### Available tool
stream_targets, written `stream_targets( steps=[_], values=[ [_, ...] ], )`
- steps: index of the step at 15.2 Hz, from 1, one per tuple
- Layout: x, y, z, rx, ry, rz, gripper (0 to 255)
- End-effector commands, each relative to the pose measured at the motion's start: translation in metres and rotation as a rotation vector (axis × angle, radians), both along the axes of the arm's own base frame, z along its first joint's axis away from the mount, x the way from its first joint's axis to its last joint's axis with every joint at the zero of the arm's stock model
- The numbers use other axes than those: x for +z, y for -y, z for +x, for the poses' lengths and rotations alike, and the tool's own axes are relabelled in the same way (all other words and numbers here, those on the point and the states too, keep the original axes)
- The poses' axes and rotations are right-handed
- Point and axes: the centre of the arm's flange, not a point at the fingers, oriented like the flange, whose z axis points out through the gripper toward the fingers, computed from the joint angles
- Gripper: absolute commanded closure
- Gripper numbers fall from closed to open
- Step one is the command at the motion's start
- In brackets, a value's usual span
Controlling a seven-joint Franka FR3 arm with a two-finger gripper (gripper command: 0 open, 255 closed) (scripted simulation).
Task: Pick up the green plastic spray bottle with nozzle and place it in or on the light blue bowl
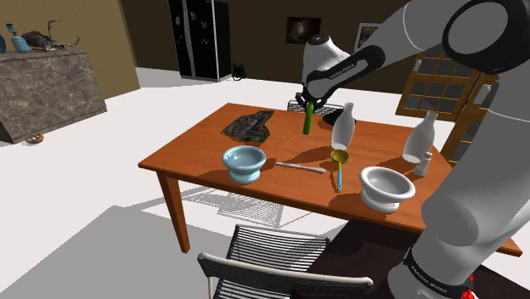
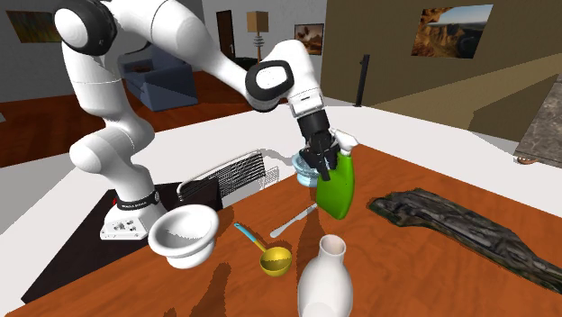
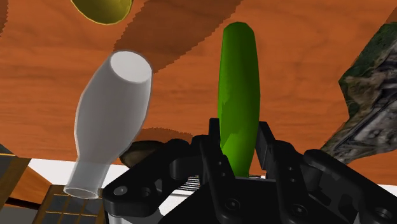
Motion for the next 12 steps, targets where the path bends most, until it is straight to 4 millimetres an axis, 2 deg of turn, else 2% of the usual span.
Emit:
stream_targets(
  steps=[1, 8, 12],
  values=[
    [0.011, 0.001, 0.001, 0.0, 0.0, 0.0, 255],
    [0.044, 0.001, 0.001, 0.0, 0.0, 0.0, 255],
    [0.045, -0.051, 0.01, 0.0, 0.0, 0.0, 255]
  ],
)
